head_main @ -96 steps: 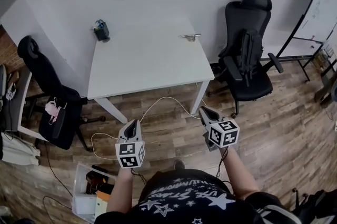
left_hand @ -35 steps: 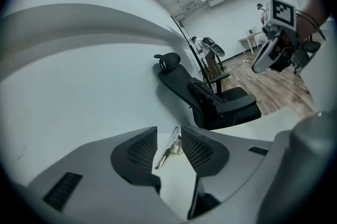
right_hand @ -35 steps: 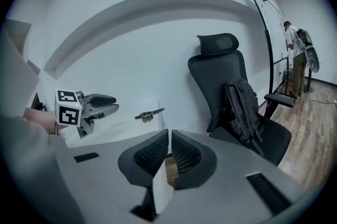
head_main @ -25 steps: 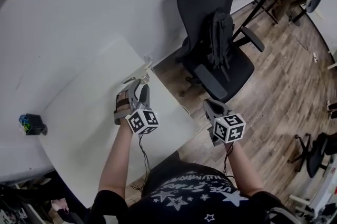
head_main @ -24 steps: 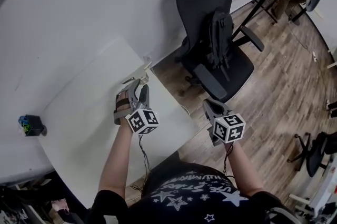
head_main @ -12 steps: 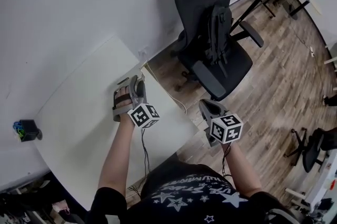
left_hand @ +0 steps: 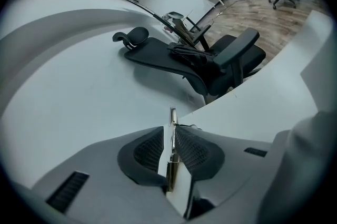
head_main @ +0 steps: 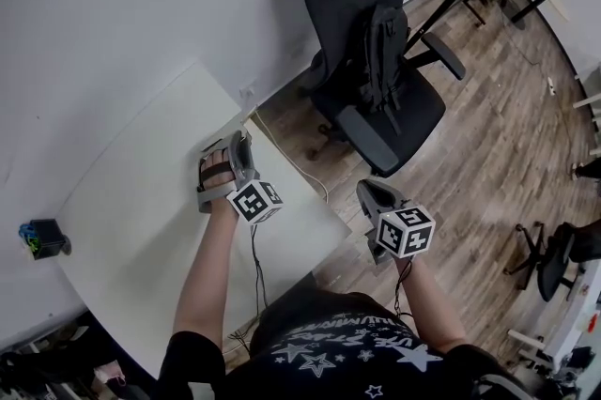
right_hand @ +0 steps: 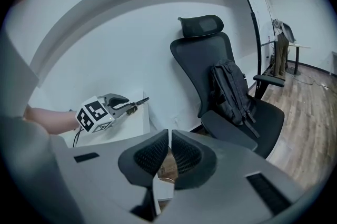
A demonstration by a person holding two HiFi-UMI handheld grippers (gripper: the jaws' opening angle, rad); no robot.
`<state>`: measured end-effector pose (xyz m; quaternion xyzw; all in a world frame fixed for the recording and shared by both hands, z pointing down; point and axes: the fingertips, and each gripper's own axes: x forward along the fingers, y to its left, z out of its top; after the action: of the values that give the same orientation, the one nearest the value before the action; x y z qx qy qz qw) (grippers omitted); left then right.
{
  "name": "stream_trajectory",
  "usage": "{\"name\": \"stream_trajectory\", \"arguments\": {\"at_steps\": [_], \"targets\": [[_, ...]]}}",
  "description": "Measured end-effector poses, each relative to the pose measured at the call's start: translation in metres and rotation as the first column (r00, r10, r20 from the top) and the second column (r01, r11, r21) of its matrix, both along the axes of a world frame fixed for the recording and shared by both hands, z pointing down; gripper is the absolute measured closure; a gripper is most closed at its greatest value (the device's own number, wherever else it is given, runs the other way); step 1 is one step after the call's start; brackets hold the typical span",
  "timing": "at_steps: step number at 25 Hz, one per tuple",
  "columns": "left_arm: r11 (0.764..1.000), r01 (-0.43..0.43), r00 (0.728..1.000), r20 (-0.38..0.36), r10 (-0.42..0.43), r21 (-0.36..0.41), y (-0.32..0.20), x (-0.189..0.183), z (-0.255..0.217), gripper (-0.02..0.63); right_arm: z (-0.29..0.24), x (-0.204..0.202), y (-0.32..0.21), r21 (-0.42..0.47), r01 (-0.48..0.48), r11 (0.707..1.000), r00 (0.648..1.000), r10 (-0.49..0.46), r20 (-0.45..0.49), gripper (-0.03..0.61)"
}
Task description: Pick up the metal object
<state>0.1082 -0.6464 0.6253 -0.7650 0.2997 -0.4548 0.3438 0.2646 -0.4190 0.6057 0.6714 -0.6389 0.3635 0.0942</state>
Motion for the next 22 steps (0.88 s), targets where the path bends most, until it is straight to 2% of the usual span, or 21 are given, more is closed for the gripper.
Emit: {"name": "stream_trajectory", "arguments": {"at_steps": [5,10,12,18,22], "targets": [[1.000,0.000,0.999,0.033,0.000,-0.001,0.001,0.001,0.004,0.567,0.000,0.001,0.002,0.000,-0.011,1.000,1.000,0.011,0.008,0.529],[0.999,-0.022,0.999,0.047,0.020,0.038,-0.002,0.000,-0.003,0.584,0.001,-0.001,0.005,0.002,-0.011,1.000,1.000,0.010,0.008,0.529],[0.999,-0.029,0.998,0.053,0.027,0.031,-0.002,-0.003,-0.005,0.588,0.000,-0.001,0.006,0.003,-0.006,1.000,1.000,0.006,0.003,0.528],[1.000,-0.010,1.000,-0.001,0.010,0.028,0.004,-0.009,-0.026,0.589,-0.005,-0.002,0.011,0.018,-0.003,1.000,1.000,0.003,-0.001,0.529],[0.999,-0.005,0.997,-0.071,0.007,0.035,0.020,-0.012,-0.053,0.589,-0.012,-0.009,0.022,0.034,0.012,0.999,1.000,-0.012,0.003,0.528]]}}
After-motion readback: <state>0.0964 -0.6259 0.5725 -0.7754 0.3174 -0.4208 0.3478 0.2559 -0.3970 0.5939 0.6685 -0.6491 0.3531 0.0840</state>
